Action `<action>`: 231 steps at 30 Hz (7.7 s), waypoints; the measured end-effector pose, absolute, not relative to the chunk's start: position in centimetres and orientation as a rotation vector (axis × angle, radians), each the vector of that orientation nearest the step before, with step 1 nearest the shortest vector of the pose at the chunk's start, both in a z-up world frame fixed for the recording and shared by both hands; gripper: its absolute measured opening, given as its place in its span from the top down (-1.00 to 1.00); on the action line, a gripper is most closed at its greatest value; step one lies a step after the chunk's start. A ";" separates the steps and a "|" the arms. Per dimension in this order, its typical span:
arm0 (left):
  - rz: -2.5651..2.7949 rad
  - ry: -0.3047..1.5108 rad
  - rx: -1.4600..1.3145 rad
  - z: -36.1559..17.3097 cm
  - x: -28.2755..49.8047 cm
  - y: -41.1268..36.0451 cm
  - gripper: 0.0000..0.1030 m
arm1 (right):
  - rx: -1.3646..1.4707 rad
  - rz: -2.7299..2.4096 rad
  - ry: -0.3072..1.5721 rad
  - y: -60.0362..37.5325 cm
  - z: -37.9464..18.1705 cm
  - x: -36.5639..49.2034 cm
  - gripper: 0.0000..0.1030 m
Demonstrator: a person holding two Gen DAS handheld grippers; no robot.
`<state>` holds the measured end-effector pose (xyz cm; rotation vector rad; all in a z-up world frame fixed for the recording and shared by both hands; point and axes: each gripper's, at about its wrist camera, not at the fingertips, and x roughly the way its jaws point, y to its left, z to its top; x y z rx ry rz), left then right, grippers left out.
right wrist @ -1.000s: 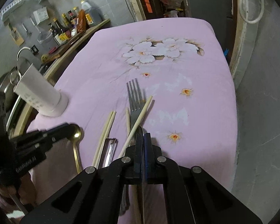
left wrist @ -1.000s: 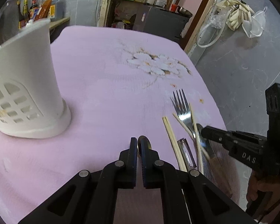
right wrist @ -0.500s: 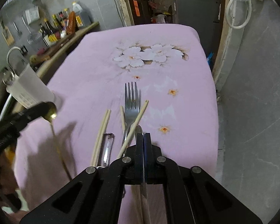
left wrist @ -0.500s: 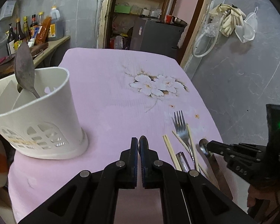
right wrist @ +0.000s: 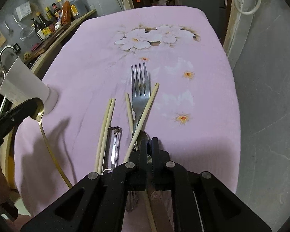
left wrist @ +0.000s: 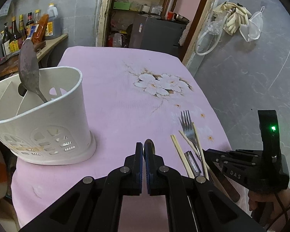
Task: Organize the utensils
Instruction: 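Carry the gold spoon and knife into the white holder and open both tools, then move both tools back toward the fork and chopsticks on the table, then grasp a wooden chopstick with the left tool while the right tool grasps another chopstick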
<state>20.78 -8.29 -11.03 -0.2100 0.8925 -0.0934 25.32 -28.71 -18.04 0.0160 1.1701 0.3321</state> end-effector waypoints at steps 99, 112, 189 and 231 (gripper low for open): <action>0.077 0.672 -0.248 -1.8 18.7 11.3 0.46 | 0.254 0.487 0.519 -10.9 -4.9 23.4 0.65; 0.031 0.514 -0.271 0.0 17.6 5.4 -0.66 | 0.249 0.376 0.434 -19.2 -1.6 20.5 -0.26; -0.251 1.015 -0.318 -16.7 24.3 -13.6 0.66 | -0.072 0.360 0.927 -31.0 -18.6 23.5 0.55; -0.267 1.059 -0.401 -14.5 24.3 -11.9 0.85 | -0.035 0.349 1.142 -28.7 -18.8 29.1 0.91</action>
